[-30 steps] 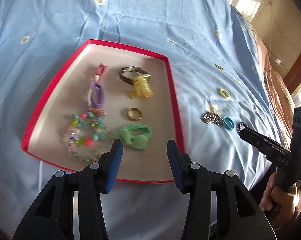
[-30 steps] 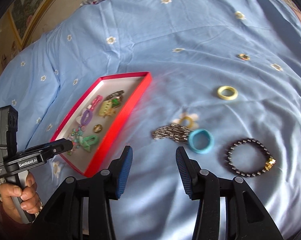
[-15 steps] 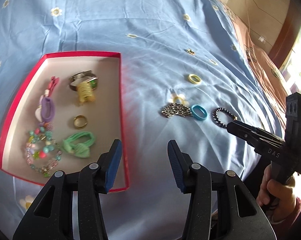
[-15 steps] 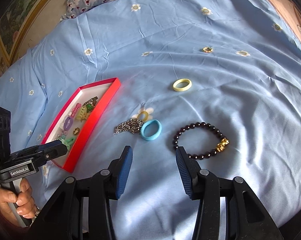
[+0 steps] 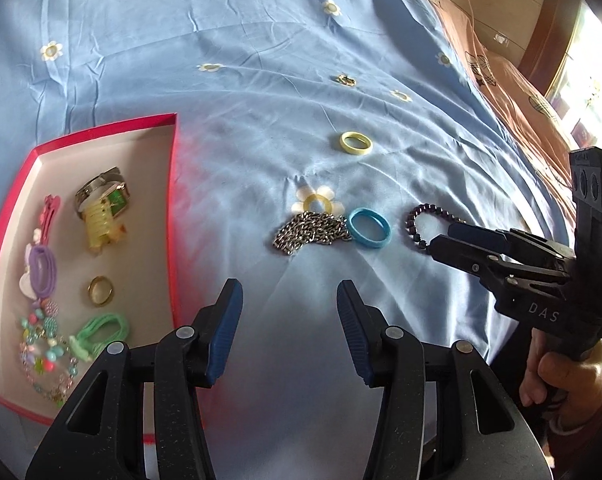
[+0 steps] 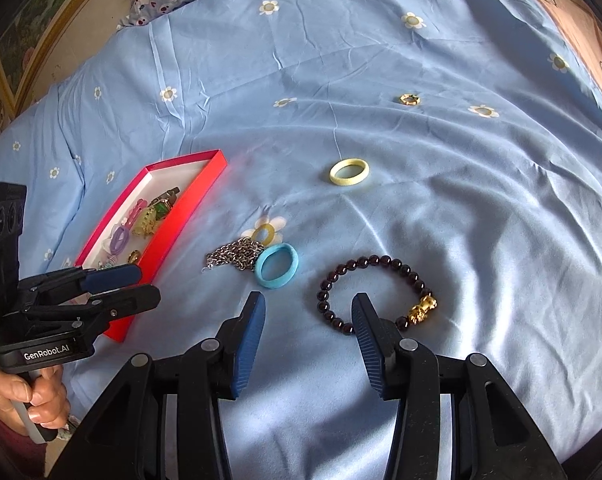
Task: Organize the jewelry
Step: 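Move both tools back over the silver chain and black bead bracelet, then grasp the silver chain with the left tool while the right tool grasps the black bead bracelet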
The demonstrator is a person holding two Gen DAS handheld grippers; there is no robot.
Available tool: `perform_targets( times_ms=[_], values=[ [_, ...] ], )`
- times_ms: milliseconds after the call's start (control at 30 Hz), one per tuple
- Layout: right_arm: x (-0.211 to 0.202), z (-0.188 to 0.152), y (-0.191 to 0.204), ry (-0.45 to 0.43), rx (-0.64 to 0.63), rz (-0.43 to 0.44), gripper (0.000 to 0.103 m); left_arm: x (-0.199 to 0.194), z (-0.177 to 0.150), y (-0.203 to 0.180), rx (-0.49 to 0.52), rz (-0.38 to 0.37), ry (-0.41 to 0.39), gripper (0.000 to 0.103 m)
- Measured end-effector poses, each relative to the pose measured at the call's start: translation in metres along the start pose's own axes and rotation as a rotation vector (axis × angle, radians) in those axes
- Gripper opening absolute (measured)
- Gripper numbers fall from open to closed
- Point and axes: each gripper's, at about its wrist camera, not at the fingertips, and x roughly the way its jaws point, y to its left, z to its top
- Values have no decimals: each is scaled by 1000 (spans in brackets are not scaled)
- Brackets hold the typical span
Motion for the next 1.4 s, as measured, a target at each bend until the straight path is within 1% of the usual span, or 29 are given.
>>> perform_targets(
  times_ms=[133,200,300,467,533,633,700,733,767,800,833,900,933,1100,1267,1400],
  values=[
    [7,3,0,17,-20,-9,47,13,9,-5,33,-5,23,51],
    [10,4,-1,29,-29,-14,47,22,14,-8,53,4,39,51],
    [15,4,-2,45,-41,-23,47,34,20,-6,59,18,37,51],
    [26,3,-7,80,-58,-40,47,62,29,-7,77,24,93,52],
    [31,2,-5,88,-85,-51,47,68,32,-6,72,26,91,53],
    [37,3,-3,82,-114,-63,47,75,35,-8,76,27,82,54],
    [40,4,-3,78,-120,-68,45,77,35,-11,92,30,68,50],
    [41,4,-2,75,-128,-76,43,77,35,-13,106,20,62,41],
    [42,4,-1,72,-137,-87,39,77,35,-14,115,11,59,31],
    [42,4,0,69,-146,-96,34,76,35,-15,123,4,56,24],
    [42,4,1,65,-149,-100,30,76,35,-16,128,-16,58,13],
    [41,5,-1,58,-135,-94,12,75,35,-16,120,-32,55,12],
    [40,6,-4,57,-117,-83,7,74,35,-15,112,-40,52,11],
    [30,8,-14,37,-14,6,7,62,31,-8,43,-113,43,10],
    [15,10,-8,-4,7,33,7,39,26,-4,-2,-147,2,10],
    [0,18,1,-42,13,69,7,17,25,1,-24,-156,-40,10]
  ],
)
